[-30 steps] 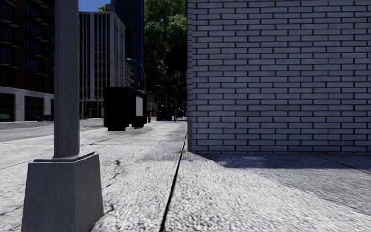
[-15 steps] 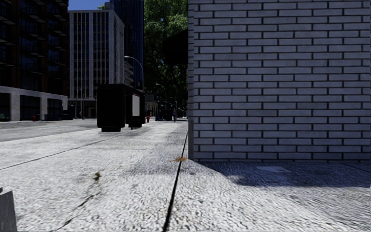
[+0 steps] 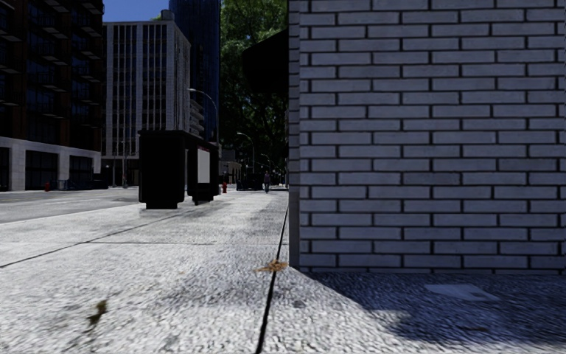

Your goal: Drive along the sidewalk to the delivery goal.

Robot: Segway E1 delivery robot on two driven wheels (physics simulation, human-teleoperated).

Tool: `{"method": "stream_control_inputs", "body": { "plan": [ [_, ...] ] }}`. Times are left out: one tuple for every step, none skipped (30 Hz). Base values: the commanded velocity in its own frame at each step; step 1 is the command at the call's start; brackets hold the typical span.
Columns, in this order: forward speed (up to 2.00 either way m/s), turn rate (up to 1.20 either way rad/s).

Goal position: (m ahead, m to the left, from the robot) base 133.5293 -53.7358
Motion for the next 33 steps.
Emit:
{"method": "stream_control_inputs", "body": {
  "plan": [
    [1.34,0.16],
    [1.34,0.21],
    [1.34,0.23],
    [1.34,0.23],
    [1.34,0.24],
    [1.34,0.24],
    [1.34,0.24],
    [1.34,0.24],
    [1.34,0.24],
    [1.34,0.24],
    [1.34,0.24],
    [1.34,0.24],
    [1.34,0.24],
    [1.34,0.24],
    [1.34,0.27],
    [1.34,0.32],
    [1.34,0.35],
    [1.34,0.35],
    [1.34,0.36],
    [1.35,0.36],
    [1.36,0.36],
    [1.36,0.36],
    [1.36,0.36],
    [1.37,0.36],
    [1.37,0.36],
    [1.37,0.43],
    [1.37,0.43],
    [1.37,0.5],
    [1.38,0.55],
    [1.38,0.56],
    [1.38,0.56],
    [1.38,0.56],
    [1.38,0.56]
  ]
}}
